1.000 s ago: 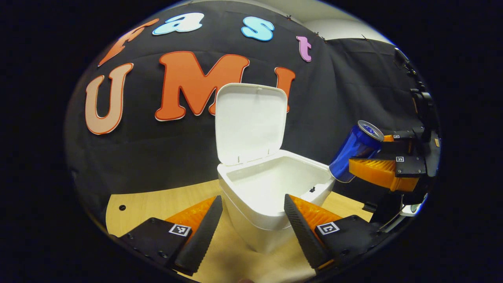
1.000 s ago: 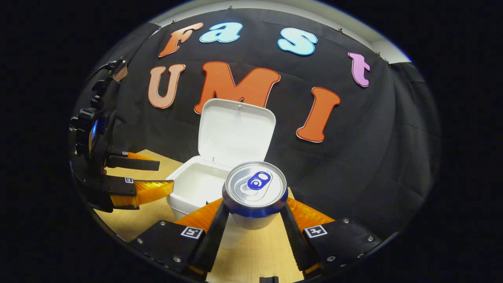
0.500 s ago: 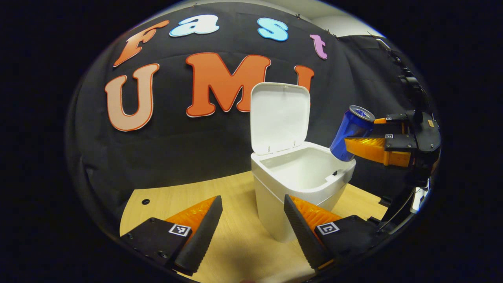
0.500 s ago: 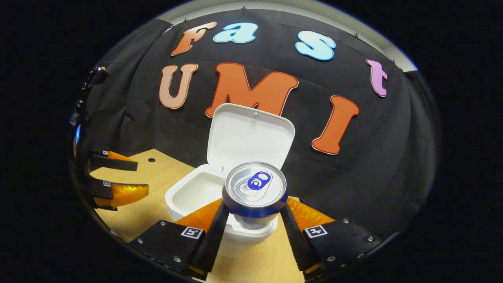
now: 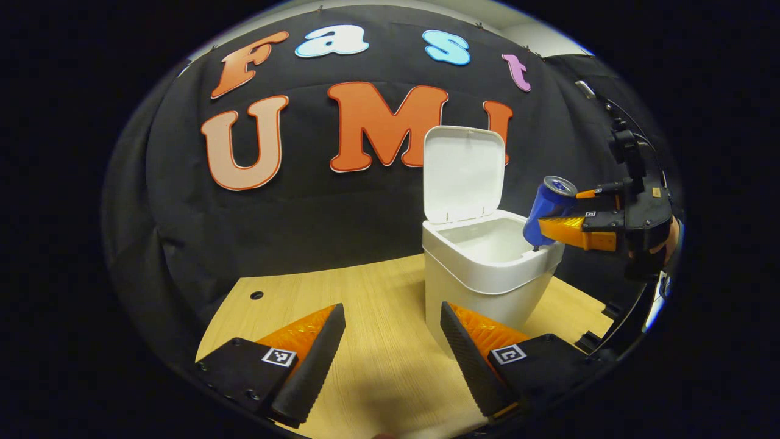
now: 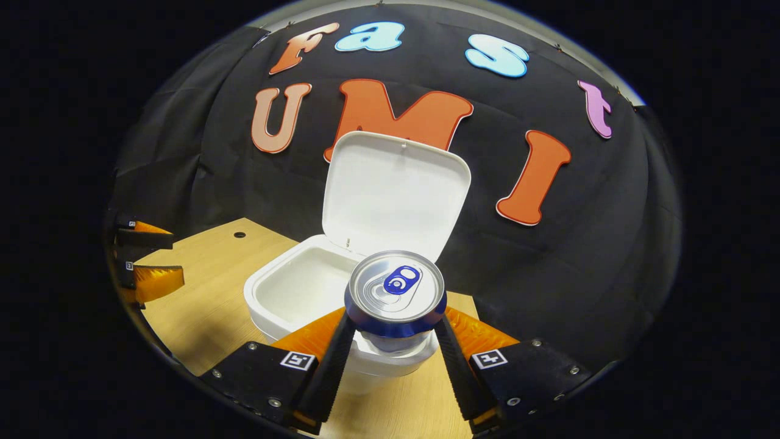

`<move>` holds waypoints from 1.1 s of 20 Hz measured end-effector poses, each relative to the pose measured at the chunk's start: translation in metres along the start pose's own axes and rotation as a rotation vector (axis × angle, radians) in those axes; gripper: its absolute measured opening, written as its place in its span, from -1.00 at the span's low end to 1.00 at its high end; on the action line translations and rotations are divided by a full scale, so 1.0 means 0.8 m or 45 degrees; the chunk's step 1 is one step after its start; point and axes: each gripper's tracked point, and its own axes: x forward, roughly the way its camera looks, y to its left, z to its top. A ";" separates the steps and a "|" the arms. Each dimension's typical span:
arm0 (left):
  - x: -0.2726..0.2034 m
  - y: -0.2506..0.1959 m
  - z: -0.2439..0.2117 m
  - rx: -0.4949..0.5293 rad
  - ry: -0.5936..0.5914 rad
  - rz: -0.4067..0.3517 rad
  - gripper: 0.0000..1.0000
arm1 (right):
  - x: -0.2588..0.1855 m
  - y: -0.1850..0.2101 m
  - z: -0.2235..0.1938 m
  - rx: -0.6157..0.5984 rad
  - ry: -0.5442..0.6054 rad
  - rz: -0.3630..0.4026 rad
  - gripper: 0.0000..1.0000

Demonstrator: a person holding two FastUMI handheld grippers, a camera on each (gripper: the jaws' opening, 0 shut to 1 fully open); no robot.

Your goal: Press the lid of the desktop garbage bin to open it, pick up the crumpled paper on the desktop and throw it into the bin, then pick up the pop can on the desktop and drop it into the bin, and finally close the garbage bin lid.

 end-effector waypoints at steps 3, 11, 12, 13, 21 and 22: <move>-0.010 0.014 -0.007 -0.057 0.012 0.049 0.99 | 0.000 0.003 -0.002 -0.009 0.009 0.009 0.60; -0.029 0.050 -0.020 -0.128 0.023 0.167 1.00 | 0.004 -0.001 0.019 -0.010 -0.030 0.024 0.65; -0.030 0.052 -0.021 -0.133 0.020 0.177 0.99 | 0.003 -0.006 0.031 -0.014 -0.051 0.019 0.65; -0.030 0.055 -0.019 -0.138 0.018 0.186 1.00 | 0.003 -0.011 0.045 -0.019 -0.075 0.016 0.65; -0.039 0.089 -0.013 -0.163 -0.010 0.277 1.00 | 0.022 -0.045 0.173 -0.060 -0.282 -0.030 0.65; -0.038 0.094 -0.015 -0.180 -0.005 0.286 1.00 | 0.029 -0.048 0.188 -0.066 -0.305 -0.039 0.65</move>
